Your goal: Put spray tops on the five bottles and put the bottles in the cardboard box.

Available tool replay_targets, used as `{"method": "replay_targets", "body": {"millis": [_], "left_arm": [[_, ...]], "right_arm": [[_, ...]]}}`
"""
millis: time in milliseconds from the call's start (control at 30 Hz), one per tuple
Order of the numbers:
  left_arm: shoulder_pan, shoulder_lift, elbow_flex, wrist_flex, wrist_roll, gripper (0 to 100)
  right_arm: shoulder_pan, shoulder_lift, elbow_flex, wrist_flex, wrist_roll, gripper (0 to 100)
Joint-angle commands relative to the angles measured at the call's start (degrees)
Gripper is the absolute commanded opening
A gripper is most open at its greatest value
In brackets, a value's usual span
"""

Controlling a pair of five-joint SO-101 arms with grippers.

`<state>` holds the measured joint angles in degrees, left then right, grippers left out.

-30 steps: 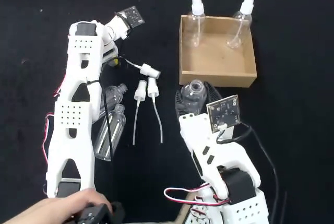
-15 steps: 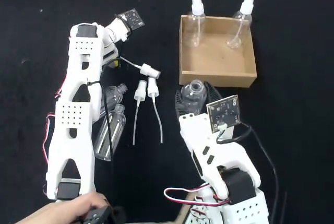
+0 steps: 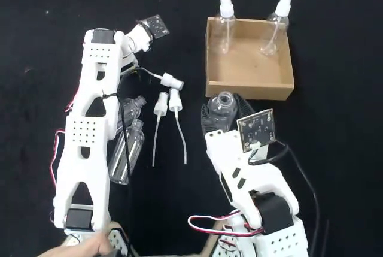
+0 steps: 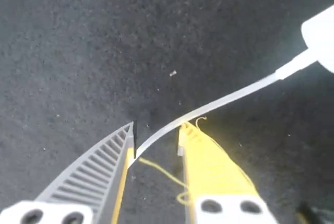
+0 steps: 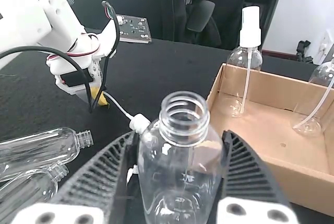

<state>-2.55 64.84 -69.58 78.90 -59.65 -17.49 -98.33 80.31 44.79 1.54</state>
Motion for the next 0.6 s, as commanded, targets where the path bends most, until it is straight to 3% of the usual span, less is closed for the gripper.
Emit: {"method": "replay_targets", "body": {"millis": [0, 367, 567], "left_arm": [[0.13, -0.18, -7.96, 6.86, -0.35, 14], [1.45, 3.96, -13.23, 10.90, -0.35, 14], [1.89, 3.25, -13.32, 11.25, -0.35, 3]], "right_arm": [[-0.53, 0.57, -0.48, 0.00, -0.18, 19.1], [-0.53, 0.57, -0.48, 0.09, -0.18, 19.1], [-0.53, 0.57, -0.48, 0.09, -0.18, 19.1]]}}
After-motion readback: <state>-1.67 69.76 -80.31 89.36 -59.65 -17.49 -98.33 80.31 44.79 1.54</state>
